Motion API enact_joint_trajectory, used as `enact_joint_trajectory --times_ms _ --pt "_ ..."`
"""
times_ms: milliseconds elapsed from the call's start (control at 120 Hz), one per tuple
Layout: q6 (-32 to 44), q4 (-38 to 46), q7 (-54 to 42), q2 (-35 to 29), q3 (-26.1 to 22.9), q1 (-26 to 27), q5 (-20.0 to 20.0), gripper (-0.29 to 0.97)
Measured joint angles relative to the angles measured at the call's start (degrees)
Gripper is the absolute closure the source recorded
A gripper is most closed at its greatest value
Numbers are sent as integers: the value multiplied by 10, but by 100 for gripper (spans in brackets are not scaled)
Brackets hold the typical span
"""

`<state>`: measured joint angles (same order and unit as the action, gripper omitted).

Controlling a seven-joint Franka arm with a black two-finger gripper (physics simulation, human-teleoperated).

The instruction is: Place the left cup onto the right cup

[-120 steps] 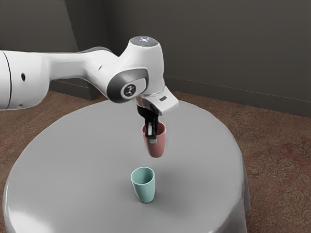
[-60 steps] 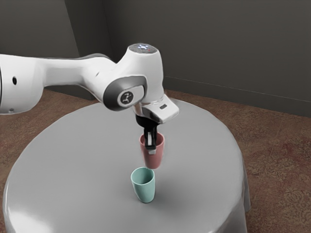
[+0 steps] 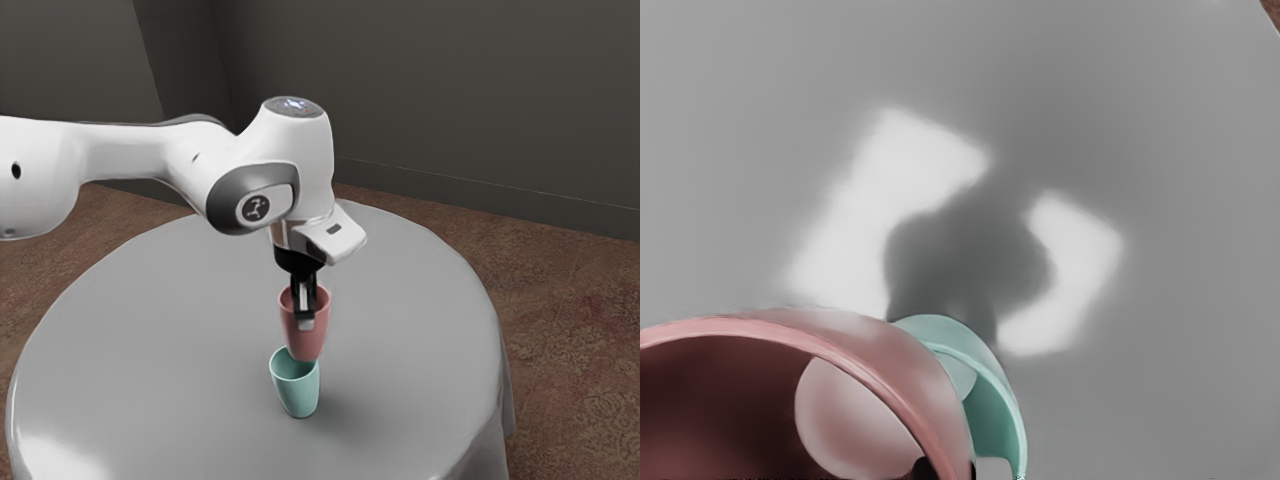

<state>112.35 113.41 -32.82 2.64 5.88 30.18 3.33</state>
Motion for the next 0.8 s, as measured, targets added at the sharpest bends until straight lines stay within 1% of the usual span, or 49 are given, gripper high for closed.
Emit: enact_joint_trajectory --times_ms 800 --pt "-17 18 36 -4 -1 4 7 79"
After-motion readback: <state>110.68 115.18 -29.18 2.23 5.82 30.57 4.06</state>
